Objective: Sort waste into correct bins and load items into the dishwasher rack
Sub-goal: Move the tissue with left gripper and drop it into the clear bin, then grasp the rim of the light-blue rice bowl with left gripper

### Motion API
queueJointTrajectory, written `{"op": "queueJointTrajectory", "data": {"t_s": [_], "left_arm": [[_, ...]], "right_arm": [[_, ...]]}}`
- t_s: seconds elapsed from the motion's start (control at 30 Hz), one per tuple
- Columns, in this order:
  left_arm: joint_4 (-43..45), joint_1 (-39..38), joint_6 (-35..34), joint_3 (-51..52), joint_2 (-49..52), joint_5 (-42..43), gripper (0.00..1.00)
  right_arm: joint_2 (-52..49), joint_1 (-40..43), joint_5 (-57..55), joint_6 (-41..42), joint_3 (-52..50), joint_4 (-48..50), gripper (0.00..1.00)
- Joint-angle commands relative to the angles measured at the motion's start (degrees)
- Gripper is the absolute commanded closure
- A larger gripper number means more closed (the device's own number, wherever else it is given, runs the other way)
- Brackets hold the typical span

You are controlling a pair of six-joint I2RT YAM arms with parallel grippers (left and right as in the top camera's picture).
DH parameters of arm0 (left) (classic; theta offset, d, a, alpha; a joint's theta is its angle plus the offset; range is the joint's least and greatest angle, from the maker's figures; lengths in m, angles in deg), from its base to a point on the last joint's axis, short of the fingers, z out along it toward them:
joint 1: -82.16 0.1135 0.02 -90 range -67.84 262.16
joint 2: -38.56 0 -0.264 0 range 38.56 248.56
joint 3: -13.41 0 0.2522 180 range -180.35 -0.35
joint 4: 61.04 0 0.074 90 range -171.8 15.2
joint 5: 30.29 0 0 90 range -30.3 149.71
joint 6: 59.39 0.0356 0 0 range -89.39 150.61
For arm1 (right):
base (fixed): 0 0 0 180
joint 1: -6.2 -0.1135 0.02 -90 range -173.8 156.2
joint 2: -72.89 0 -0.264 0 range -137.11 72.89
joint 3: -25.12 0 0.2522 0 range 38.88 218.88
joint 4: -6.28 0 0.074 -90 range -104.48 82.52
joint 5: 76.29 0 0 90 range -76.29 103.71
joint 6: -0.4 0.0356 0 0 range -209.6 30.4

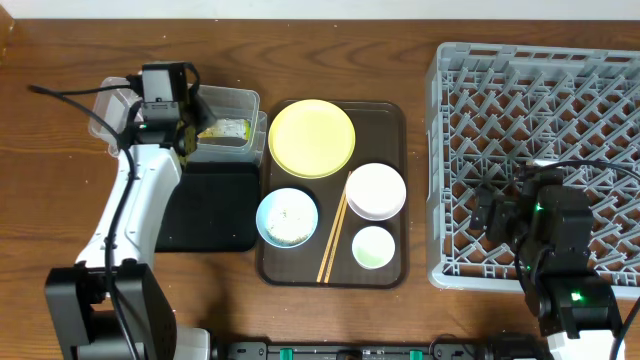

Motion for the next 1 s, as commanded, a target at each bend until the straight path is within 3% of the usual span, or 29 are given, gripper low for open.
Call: {"op": "queueJointTrajectory", "data": {"t_s": [0.0, 0.2, 0.33, 0.63, 0.97], "left_arm": [[0.24, 0.76, 1.18, -0.52, -0.48, -0.66, 0.47], [-3.15, -1.36, 6.54, -0.52, -4.50, -0.20, 0.46], [-7.96, -5.46, 8.81, -0.52, -7.21, 4.33, 0.46], [-21.59, -19.93, 8.70, -0.35, -5.99, 5.62, 0.45], [-22.47, -32.87, 3.54, 0.46, 1.53, 5.60, 0.46]], "right_arm": [[0.00, -0.39, -0.76, -0.33, 1.33, -0.07, 0.01], [0.00, -0.39, -0.76, -0.31, 1.33, -0.04, 0.01], [0.00, -0.39, -0.76, -0.31, 1.33, -0.04, 0.01], [0.00, -0.39, -0.76, -0.31, 1.33, -0.07, 0.01], [0.00, -0.39, -0.74, -0.31, 1.33, -0.28, 0.01]]}}
